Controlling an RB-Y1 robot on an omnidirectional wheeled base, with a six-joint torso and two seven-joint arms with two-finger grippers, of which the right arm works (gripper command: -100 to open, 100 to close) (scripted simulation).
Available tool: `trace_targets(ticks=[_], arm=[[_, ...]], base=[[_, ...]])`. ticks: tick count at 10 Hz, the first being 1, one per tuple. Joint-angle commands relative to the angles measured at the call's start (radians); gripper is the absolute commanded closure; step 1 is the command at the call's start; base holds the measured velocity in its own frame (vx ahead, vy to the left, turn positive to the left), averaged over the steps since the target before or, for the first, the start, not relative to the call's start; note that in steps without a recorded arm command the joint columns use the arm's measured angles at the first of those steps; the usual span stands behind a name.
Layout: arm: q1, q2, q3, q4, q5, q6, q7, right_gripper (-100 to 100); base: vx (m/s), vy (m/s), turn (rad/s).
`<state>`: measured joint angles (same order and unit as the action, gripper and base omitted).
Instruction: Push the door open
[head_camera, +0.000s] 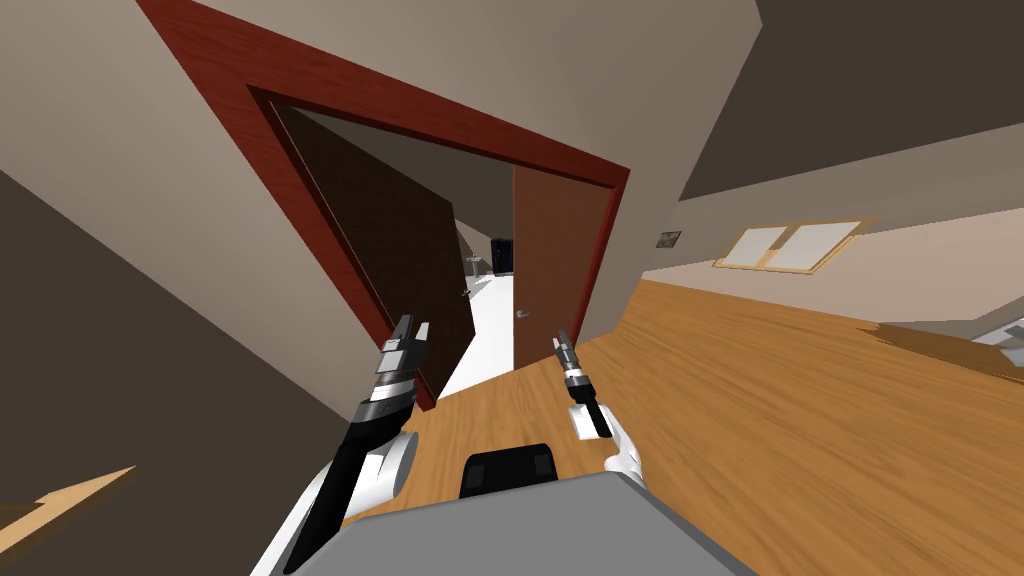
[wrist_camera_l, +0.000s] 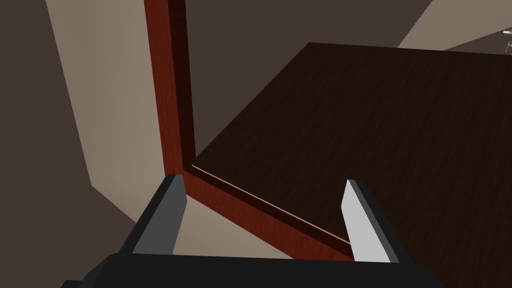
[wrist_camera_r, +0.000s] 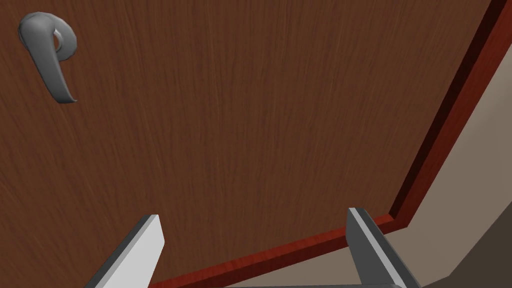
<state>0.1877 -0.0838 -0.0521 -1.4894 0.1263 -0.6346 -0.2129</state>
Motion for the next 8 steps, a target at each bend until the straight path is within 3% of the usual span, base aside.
trace_targets(ticks=[1,4,8], arm=[[-0.011,0.001,0.000,0.037,0.005,-0.007,-0.001,-100],[-0.058,-0.006,0.000,0.149,0.025,-0.036,-0.012,-100],[-0.089,-0.009,0.000,0.239,0.039,-0.055,-0.019,-100]], base=[[0.060,-0.020,0.019],[0.073,-0.020,0.029],[0.071,-0.011,0.019]])
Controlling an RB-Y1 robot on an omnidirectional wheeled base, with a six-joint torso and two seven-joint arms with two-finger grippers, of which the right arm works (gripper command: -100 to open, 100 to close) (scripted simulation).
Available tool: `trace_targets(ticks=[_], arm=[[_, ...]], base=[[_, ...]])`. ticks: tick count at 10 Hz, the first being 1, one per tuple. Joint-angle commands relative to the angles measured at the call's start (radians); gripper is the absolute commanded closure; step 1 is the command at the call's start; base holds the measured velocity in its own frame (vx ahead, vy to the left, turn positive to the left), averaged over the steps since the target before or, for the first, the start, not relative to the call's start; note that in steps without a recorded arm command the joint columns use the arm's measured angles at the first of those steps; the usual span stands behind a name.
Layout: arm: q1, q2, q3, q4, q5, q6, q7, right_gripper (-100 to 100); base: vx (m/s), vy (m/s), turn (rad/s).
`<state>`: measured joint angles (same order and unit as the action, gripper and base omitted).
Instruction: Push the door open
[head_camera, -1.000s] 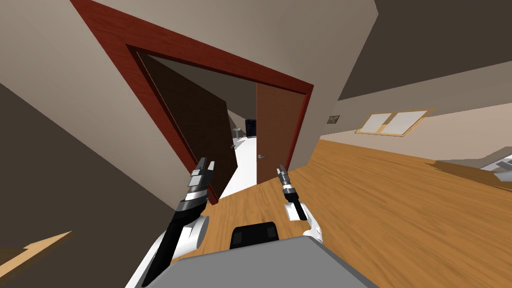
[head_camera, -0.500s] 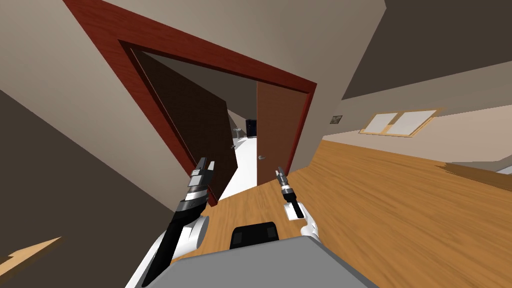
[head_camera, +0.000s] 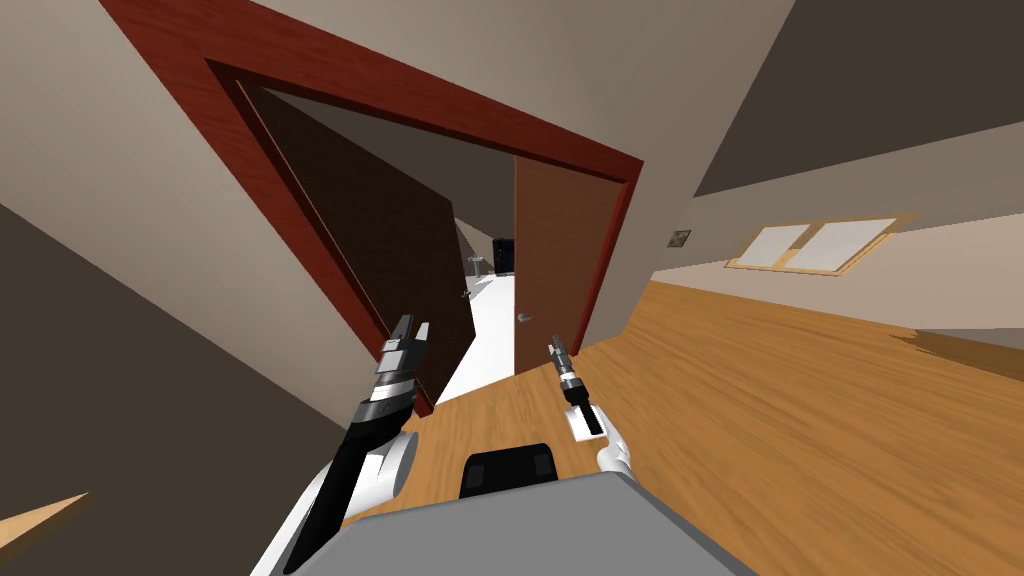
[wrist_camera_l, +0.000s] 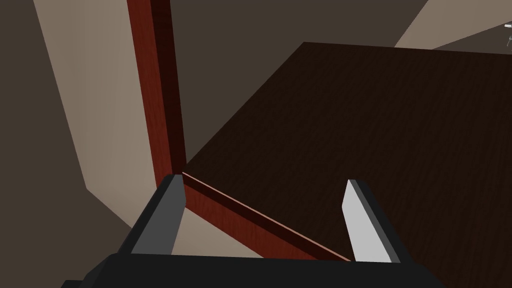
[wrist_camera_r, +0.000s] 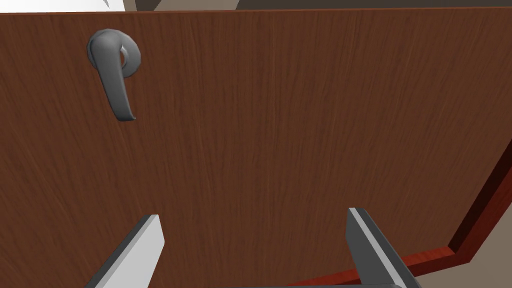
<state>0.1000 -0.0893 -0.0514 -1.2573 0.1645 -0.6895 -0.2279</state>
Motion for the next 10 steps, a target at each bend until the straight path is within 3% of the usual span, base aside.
trace_targets(ticks=[1,7,10], arm=[[-0.016,-0.005,0.000,0.046,0.007,-0.010,-0.008,-100],[-0.101,-0.013,0.000,0.266,0.044,-0.062,-0.028,-100],[-0.127,-0.015,0.000,0.334,0.056,-0.079,-0.034,-100]], base=[[0.055,-0.010,0.015],[0.094,-0.024,0.031],[0.074,-0.014,0.018]])
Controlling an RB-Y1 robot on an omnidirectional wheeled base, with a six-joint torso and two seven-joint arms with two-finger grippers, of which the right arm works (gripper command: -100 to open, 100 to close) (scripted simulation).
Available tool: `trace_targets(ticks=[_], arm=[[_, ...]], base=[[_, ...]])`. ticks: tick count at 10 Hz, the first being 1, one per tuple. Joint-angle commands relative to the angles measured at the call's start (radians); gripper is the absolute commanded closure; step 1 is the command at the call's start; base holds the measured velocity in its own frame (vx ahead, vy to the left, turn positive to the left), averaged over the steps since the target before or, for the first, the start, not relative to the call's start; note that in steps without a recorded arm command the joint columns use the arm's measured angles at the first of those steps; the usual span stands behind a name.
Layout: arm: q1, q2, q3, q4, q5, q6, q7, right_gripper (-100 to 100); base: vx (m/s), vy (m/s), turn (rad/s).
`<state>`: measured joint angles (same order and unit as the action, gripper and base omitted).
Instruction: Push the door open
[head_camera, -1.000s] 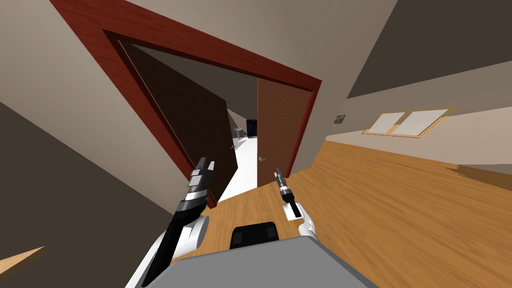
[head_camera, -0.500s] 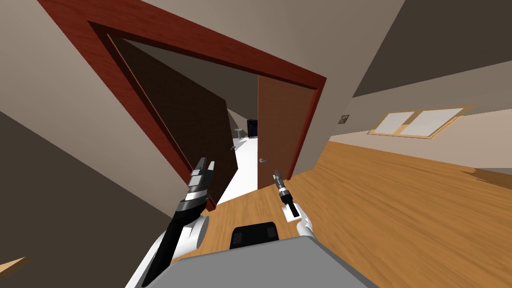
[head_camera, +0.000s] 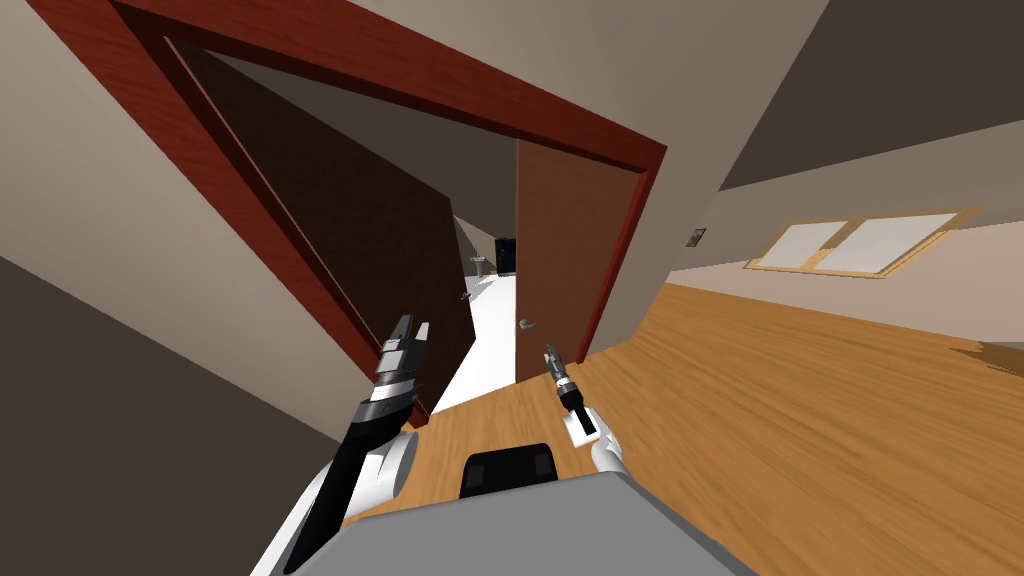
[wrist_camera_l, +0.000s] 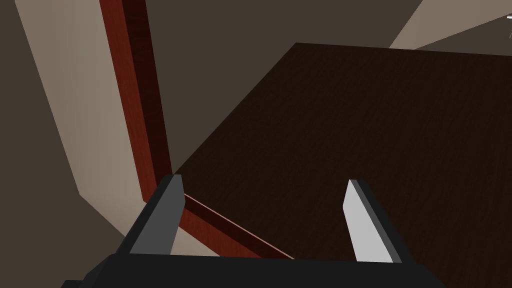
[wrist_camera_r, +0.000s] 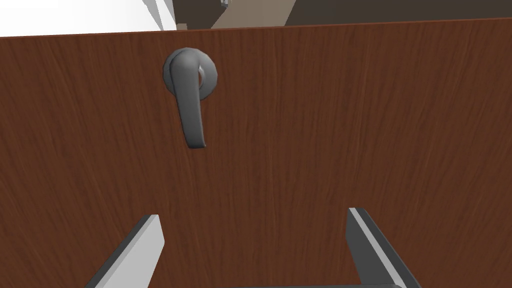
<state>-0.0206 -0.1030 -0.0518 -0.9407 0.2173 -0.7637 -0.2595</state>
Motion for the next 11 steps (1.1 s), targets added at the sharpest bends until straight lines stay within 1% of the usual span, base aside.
trace_targets(ticks=[1,4,5,6,7,11], arm=[[-0.017,-0.001,0.000,0.047,0.008,-0.012,-0.005,-100],[-0.050,-0.003,0.000,0.133,0.022,-0.032,-0.012,-100],[-0.050,-0.003,0.000,0.133,0.022,-0.032,-0.012,-100],[-0.068,-0.004,0.000,0.179,0.030,-0.043,-0.017,-100],[-0.077,-0.004,0.000,0.202,0.034,-0.049,-0.019,-100],[-0.103,-0.005,0.000,0.269,0.045,-0.065,-0.025,-100]], base=[[0.080,-0.022,0.024],[0.095,-0.029,0.025],[0.054,-0.007,0.007],[0.070,-0.012,0.021],[0.104,-0.012,0.029],[0.086,-0.025,0.014]])
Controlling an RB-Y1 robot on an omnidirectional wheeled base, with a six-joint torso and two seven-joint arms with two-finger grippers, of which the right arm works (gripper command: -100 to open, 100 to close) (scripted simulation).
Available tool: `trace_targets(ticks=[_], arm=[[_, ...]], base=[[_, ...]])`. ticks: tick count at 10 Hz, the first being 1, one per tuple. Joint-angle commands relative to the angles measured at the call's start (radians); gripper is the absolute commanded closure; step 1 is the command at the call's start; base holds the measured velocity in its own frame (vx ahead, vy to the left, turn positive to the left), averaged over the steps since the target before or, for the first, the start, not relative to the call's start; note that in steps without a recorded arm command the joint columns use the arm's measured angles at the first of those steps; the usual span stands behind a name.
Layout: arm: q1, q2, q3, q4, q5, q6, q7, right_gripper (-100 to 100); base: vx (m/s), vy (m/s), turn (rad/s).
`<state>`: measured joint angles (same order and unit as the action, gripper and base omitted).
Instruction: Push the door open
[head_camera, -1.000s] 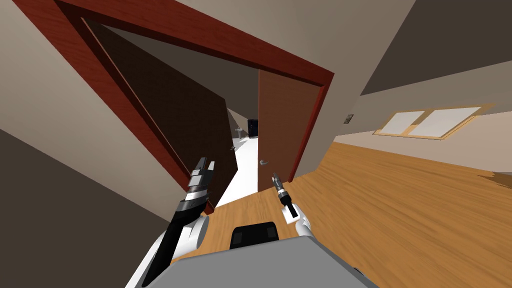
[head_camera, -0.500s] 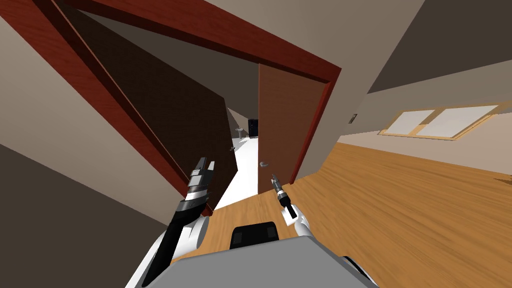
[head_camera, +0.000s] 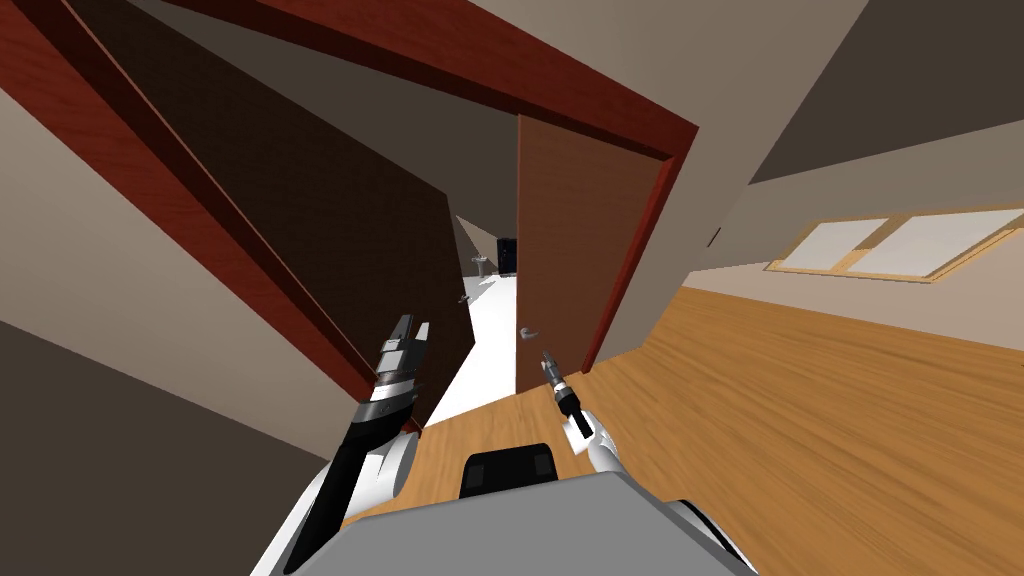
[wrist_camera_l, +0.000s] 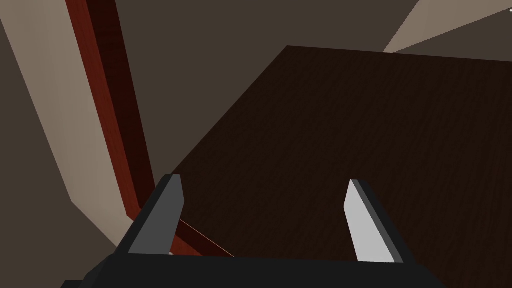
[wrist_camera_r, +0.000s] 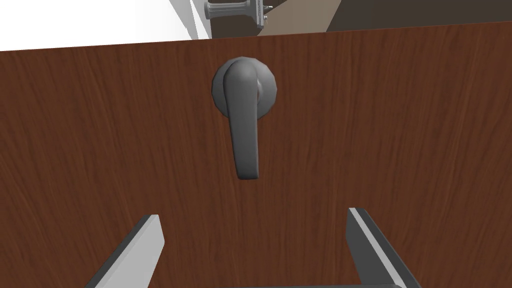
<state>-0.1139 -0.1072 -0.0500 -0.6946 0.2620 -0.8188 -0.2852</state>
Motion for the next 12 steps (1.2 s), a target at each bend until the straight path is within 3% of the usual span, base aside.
trace_targets(ticks=[1,2,4,12], arm=[[-0.013,0.000,-0.002,0.032,0.002,-0.012,0.000,-100],[-0.021,0.000,-0.002,0.054,0.006,-0.017,-0.002,-100],[-0.012,0.002,-0.003,0.034,0.003,-0.009,0.002,-100],[-0.019,0.014,-0.016,0.049,-0.011,-0.008,0.025,-100]], base=[[0.071,-0.005,0.009],[0.076,-0.013,0.011],[0.073,-0.004,0.015],[0.188,0.022,0.027]])
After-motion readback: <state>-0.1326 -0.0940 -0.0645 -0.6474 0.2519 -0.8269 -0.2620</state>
